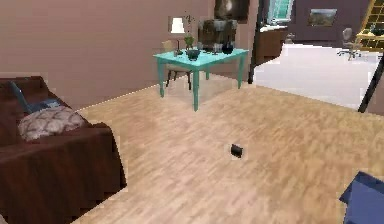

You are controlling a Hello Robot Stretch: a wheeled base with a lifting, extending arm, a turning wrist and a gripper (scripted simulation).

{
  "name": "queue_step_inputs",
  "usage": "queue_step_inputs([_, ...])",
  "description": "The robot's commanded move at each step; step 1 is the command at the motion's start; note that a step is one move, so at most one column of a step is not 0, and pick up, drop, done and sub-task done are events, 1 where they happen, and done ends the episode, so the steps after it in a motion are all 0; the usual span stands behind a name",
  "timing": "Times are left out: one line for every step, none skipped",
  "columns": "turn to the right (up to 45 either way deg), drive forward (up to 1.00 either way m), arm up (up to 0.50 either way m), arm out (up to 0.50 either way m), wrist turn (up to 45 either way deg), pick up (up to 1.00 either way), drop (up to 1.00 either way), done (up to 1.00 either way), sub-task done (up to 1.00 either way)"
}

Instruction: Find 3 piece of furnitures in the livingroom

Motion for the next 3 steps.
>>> queue_step_inputs([45.0, 0.0, 0.0, 0.0, 0.0, 0.0, 0.0, 0.0, 0.0])
queue_step_inputs([12.0, 0.0, 0.0, 0.0, 0.0, 0.0, 0.0, 0.0, 0.0])
queue_step_inputs([0.0, 0.0, 0.0, 0.0, 0.0, 0.0, 0.0, 0.0, 1.0])
